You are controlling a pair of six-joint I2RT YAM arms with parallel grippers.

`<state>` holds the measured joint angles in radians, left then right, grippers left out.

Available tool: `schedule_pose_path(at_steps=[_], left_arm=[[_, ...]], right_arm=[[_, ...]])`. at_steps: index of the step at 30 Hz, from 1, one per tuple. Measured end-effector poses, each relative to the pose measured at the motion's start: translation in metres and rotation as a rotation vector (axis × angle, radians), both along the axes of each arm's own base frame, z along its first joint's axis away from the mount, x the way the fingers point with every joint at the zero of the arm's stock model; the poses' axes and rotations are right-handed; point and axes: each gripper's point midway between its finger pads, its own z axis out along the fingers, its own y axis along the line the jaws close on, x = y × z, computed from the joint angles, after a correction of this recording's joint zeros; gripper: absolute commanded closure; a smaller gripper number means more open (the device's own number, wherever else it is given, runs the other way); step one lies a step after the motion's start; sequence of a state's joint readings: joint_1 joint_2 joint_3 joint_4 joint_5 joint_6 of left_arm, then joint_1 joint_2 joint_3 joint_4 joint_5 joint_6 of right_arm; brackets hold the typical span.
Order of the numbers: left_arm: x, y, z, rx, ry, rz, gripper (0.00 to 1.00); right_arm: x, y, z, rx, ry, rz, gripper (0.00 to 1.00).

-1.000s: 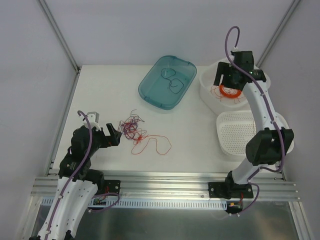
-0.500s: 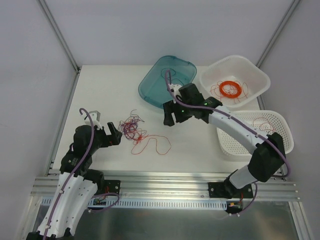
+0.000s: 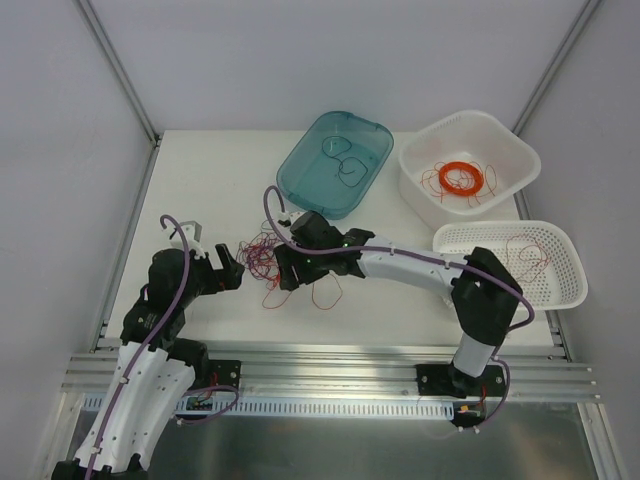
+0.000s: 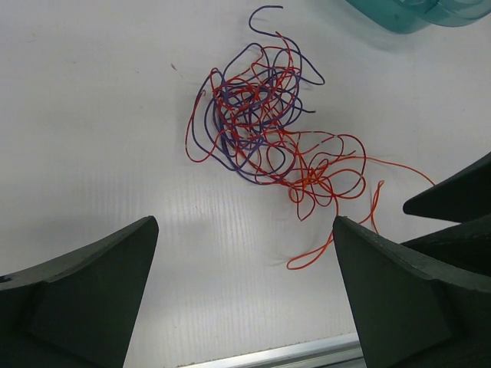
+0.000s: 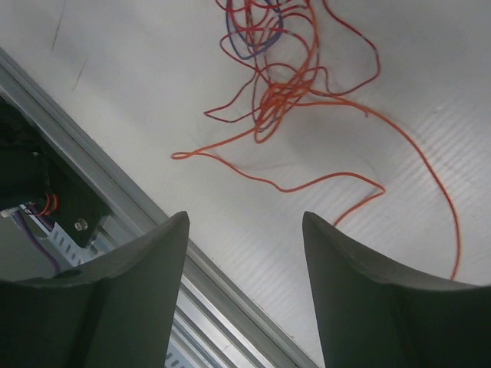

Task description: Untangle the cables

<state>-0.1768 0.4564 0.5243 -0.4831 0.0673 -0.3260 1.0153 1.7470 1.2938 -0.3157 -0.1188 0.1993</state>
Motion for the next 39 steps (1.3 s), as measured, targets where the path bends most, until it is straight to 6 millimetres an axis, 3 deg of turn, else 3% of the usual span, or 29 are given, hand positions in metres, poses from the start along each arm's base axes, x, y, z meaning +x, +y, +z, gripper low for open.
schedule_pose_path(at_steps=[6,18,21,28,33,39], left_arm=[[0.002,0.005,0.0,0.013,-0.002,0.03,0.01],[0.003,0.011,-0.002,0.03,0.0,0.066,0.01],[0.002,0.01,-0.002,0.027,0.005,0.063,0.01],[0.002,0.008,-0.006,0.028,0.026,0.057,0.01],[0.0,0.001,-0.01,0.011,0.052,0.026,0.01],[0.003,-0.017,-0.021,-0.08,0.138,0.002,0.01]], right_arm=[[-0.012,0.026,-0.005,0.043,0.026,-0.048,0.44],[0.001,0.057,-0.029,0.067,0.128,-0.21,0.51],[0.002,0.06,-0.034,0.065,0.141,-0.228,0.63],[0.002,0.057,-0.04,0.043,0.145,-0.245,0.97],[0.001,0.036,-0.042,-0.01,0.106,-0.237,0.99],[0.007,0.01,-0.013,0.003,0.051,-0.162,0.99]])
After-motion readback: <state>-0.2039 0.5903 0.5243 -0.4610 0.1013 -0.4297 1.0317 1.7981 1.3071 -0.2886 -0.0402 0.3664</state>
